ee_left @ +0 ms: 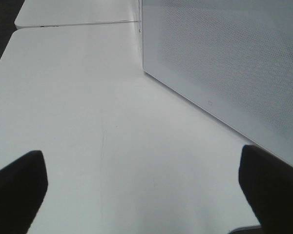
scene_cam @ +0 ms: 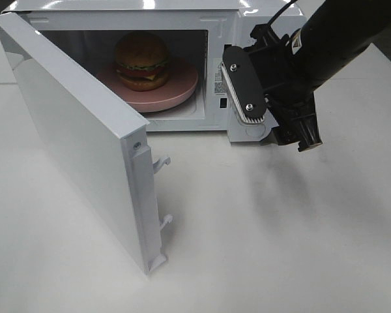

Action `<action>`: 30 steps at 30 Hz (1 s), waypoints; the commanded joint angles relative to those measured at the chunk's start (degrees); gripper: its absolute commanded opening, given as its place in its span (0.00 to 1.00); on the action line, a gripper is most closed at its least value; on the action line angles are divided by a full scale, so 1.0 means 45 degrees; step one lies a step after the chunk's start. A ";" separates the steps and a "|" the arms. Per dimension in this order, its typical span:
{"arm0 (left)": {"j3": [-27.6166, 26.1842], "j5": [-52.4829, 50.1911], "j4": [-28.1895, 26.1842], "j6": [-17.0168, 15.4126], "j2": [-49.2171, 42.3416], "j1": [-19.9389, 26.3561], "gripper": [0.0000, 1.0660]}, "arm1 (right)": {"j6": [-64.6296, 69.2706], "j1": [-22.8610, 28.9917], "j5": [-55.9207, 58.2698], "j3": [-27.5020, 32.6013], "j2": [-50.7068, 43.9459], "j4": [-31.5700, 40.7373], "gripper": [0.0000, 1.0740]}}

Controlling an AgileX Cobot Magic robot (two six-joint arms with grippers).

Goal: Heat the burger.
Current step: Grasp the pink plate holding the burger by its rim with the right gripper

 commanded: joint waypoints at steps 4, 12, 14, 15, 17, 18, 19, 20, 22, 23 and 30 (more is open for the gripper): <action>0.0025 -0.0115 -0.0051 0.0000 -0.0280 0.0038 0.94 | 0.0076 0.0497 -0.0649 -0.0649 0.0433 -0.0318 0.81; 0.0025 -0.0115 -0.0051 0.0000 -0.0280 0.0038 0.94 | 0.0076 0.0891 -0.1248 -0.1184 0.1184 -0.0560 0.80; 0.0025 -0.0115 -0.0051 0.0000 -0.0280 0.0038 0.94 | 0.0076 0.0891 -0.1261 -0.1401 0.1337 -0.0560 0.80; 0.0025 -0.0115 -0.0051 0.0000 -0.0280 0.0038 0.94 | 0.0076 0.0891 -0.1286 -0.1477 0.1439 -0.0560 0.80; 0.0025 -0.0115 -0.0051 0.0000 -0.0280 0.0038 0.94 | 0.0076 0.0891 -0.1324 -0.1719 0.1617 -0.0560 0.80; 0.0025 -0.0115 -0.0051 0.0000 -0.0280 0.0038 0.94 | 0.0076 0.0891 -0.1324 -0.1961 0.1821 -0.0560 0.79; 0.0025 -0.0115 -0.0051 0.0000 -0.0280 0.0038 0.94 | 0.0076 0.0891 -0.1324 -0.1961 0.1821 -0.0560 0.79; 0.0025 -0.0115 -0.0051 0.0000 -0.0280 0.0038 0.94 | 0.0076 0.0891 -0.1311 -0.2088 0.1948 -0.0560 0.79; 0.0025 -0.0115 -0.0051 0.0000 -0.0280 0.0038 0.94 | 0.0076 0.0891 -0.1324 -0.2305 0.2165 -0.0560 0.79; 0.0025 -0.0115 -0.0051 0.0000 -0.0280 0.0038 0.94 | 0.0076 0.0891 -0.1413 -0.2483 0.2368 -0.0547 0.79; 0.0025 -0.0115 -0.0051 0.0000 -0.0280 0.0038 0.94 | 0.0115 0.1070 -0.1617 -0.2928 0.2916 -0.0458 0.78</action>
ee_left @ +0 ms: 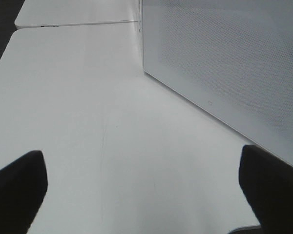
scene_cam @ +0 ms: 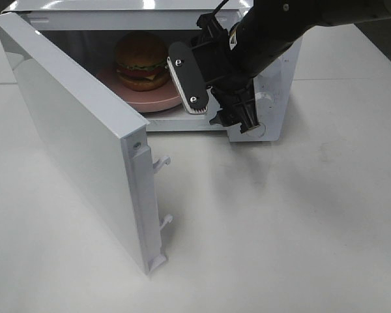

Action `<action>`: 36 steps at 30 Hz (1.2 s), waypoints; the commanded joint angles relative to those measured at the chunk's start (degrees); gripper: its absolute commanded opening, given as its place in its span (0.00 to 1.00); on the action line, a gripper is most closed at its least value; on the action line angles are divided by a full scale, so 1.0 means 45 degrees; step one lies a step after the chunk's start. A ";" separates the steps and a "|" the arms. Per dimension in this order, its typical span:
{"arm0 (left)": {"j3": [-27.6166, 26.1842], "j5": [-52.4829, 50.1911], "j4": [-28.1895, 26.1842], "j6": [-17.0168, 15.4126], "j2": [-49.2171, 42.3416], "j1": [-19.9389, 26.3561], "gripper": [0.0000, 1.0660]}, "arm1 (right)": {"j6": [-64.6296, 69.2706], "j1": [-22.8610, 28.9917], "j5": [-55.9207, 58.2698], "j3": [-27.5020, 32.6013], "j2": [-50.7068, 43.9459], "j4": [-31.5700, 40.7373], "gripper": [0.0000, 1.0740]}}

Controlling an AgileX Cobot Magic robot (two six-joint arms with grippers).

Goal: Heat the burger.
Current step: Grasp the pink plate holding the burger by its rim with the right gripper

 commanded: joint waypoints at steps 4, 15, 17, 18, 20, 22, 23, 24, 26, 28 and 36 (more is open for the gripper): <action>0.0025 -0.0115 -0.0051 0.0000 -0.0280 0.0038 0.94 | 0.0102 0.0229 -0.0649 -0.0382 0.0573 0.0204 0.78; 0.0025 -0.0115 -0.0051 0.0000 -0.0280 0.0038 0.94 | 0.0267 0.0229 -0.0879 -0.1350 0.1770 0.0242 0.76; 0.0025 -0.0115 -0.0051 0.0000 -0.0280 0.0038 0.94 | 0.0407 0.0229 -0.0917 -0.1592 0.2024 0.0242 0.76; 0.0025 -0.0115 -0.0051 0.0000 -0.0280 0.0038 0.94 | 0.0573 0.0229 -0.1031 -0.1808 0.2228 0.0242 0.76; 0.0025 -0.0115 -0.0051 0.0000 -0.0280 0.0038 0.94 | 0.0662 0.0229 -0.1057 -0.1897 0.2343 0.0242 0.76; 0.0025 -0.0115 -0.0051 0.0000 -0.0280 0.0038 0.94 | 0.0840 0.0229 -0.1070 -0.2152 0.2610 0.0242 0.76; 0.0025 -0.0115 -0.0051 0.0000 -0.0280 0.0038 0.94 | 0.0955 0.0229 -0.1120 -0.2368 0.2827 0.0229 0.76; 0.0025 -0.0115 -0.0051 0.0000 -0.0280 0.0038 0.94 | 0.1031 0.0229 -0.1133 -0.2483 0.2916 0.0229 0.76; 0.0025 -0.0115 -0.0051 0.0000 -0.0280 0.0038 0.94 | 0.1184 0.0229 -0.1273 -0.2623 0.3119 0.0229 0.76; 0.0025 -0.0115 -0.0051 0.0000 -0.0280 0.0038 0.94 | 0.1337 0.0229 -0.1477 -0.2737 0.3298 0.0229 0.76; 0.0025 -0.0115 -0.0051 0.0000 -0.0280 0.0038 0.94 | 0.1783 0.0216 -0.1566 -0.3540 0.4036 0.0229 0.76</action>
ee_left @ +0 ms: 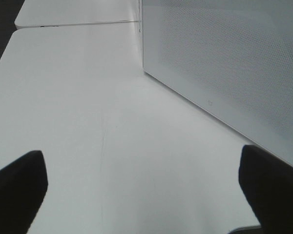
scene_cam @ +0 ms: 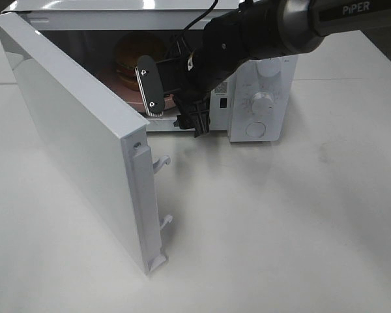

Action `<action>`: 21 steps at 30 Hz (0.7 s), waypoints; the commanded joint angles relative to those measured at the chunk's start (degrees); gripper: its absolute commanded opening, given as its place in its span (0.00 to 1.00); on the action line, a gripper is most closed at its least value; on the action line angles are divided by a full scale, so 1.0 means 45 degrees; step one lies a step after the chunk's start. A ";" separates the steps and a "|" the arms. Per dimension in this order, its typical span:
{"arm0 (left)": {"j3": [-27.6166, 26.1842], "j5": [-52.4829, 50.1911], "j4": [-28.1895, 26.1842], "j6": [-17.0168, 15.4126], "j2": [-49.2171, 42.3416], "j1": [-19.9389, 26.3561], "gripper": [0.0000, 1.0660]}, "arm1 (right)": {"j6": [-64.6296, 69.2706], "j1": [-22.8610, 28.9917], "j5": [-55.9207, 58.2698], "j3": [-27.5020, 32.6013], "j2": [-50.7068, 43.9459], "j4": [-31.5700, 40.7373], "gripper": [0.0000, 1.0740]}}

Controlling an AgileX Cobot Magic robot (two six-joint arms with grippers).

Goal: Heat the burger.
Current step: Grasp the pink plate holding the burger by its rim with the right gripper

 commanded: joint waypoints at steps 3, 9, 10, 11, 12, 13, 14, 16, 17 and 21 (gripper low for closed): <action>0.0025 -0.0115 -0.0051 0.0000 -0.0280 0.0038 0.94 | 0.0318 0.0025 -0.0076 -0.0598 0.0420 0.0076 0.76; 0.0025 -0.0115 -0.0051 0.0000 -0.0280 0.0038 0.94 | 0.0611 0.0025 -0.0025 -0.1235 0.0993 0.0076 0.76; 0.0025 -0.0115 -0.0051 0.0000 -0.0280 0.0038 0.94 | 0.0751 0.0025 -0.0013 -0.1502 0.1210 0.0076 0.76; 0.0025 -0.0115 -0.0051 0.0000 -0.0280 0.0038 0.94 | 0.0815 0.0025 0.0000 -0.1617 0.1273 0.0076 0.76; 0.0025 -0.0115 -0.0051 0.0000 -0.0280 0.0038 0.94 | 0.0815 0.0025 0.0000 -0.1617 0.1273 0.0076 0.76; 0.0025 -0.0115 -0.0051 0.0000 -0.0280 0.0038 0.94 | 0.0879 0.0025 0.0025 -0.1897 0.1464 0.0076 0.76; 0.0025 -0.0115 -0.0051 0.0000 -0.0280 0.0038 0.94 | 0.0879 0.0025 0.0025 -0.1897 0.1464 0.0076 0.76; 0.0025 -0.0115 -0.0051 0.0000 -0.0280 0.0038 0.94 | 0.0891 0.0025 0.0229 -0.2432 0.1808 0.0038 0.76; 0.0025 -0.0115 -0.0051 0.0000 -0.0280 0.0038 0.94 | 0.0891 0.0025 0.0229 -0.2432 0.1808 0.0038 0.76; 0.0025 -0.0115 -0.0051 0.0000 -0.0280 0.0038 0.94 | 0.0929 0.0025 0.0637 -0.2954 0.2177 0.0051 0.75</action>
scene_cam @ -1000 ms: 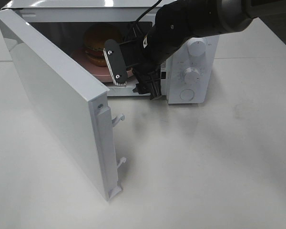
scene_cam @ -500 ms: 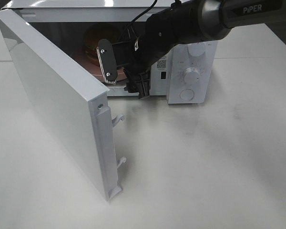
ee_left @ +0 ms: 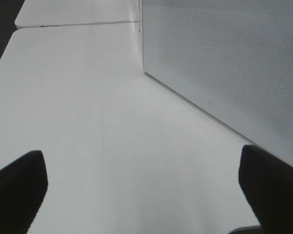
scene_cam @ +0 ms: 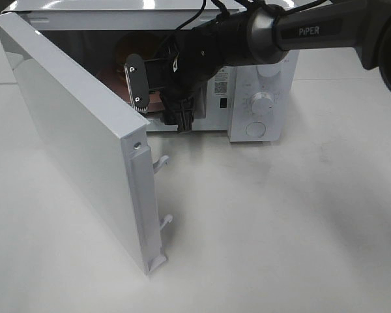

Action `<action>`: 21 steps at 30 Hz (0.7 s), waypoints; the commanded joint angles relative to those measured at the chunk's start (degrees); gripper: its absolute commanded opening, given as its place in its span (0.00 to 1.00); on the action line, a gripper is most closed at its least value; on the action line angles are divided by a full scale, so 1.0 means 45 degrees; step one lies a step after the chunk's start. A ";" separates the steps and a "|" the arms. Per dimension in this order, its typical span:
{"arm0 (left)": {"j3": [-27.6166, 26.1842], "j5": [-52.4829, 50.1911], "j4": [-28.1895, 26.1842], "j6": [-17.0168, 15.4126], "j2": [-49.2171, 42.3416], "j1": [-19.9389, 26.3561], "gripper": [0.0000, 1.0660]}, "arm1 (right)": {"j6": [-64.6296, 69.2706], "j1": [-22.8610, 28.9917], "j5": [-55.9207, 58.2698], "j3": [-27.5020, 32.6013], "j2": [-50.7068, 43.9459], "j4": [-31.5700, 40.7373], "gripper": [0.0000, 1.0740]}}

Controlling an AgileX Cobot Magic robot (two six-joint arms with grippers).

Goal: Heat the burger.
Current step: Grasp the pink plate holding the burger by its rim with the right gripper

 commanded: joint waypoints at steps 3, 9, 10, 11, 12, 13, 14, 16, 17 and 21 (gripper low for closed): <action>0.0025 -0.0115 -0.0051 0.0000 -0.0280 0.0038 0.94 | 0.0115 0.0025 0.0407 -0.0369 0.0229 0.0064 0.75; 0.0025 -0.0115 -0.0051 0.0000 -0.0280 0.0038 0.94 | 0.0166 -0.0115 0.0560 -0.0917 0.0573 0.0178 0.73; 0.0025 -0.0115 -0.0051 0.0000 -0.0280 0.0038 0.94 | 0.0166 -0.0115 0.0624 -0.1044 0.0624 0.0204 0.69; 0.0025 -0.0115 -0.0051 0.0000 -0.0280 0.0038 0.94 | 0.0166 -0.0115 0.0624 -0.1044 0.0624 0.0204 0.69; 0.0025 -0.0115 -0.0051 0.0000 -0.0280 0.0038 0.94 | 0.0166 -0.0115 0.0598 -0.1057 0.0675 0.0204 0.67; 0.0025 -0.0115 -0.0051 0.0000 -0.0280 0.0038 0.94 | 0.0166 -0.0115 0.0598 -0.1057 0.0675 0.0204 0.67; 0.0025 -0.0115 -0.0051 0.0000 -0.0280 0.0038 0.94 | 0.0166 -0.0115 0.0586 -0.1133 0.0828 0.0306 0.59; 0.0025 -0.0115 -0.0051 0.0000 -0.0280 0.0038 0.94 | 0.0153 -0.0115 0.0598 -0.1210 0.0917 0.0688 0.49; 0.0025 -0.0115 -0.0051 0.0000 -0.0280 0.0038 0.94 | 0.0127 -0.0115 0.0586 -0.1261 0.0968 0.0866 0.42; 0.0025 -0.0115 -0.0051 0.0000 -0.0280 0.0038 0.94 | 0.0089 -0.0115 0.0369 -0.1337 0.1044 0.1502 0.16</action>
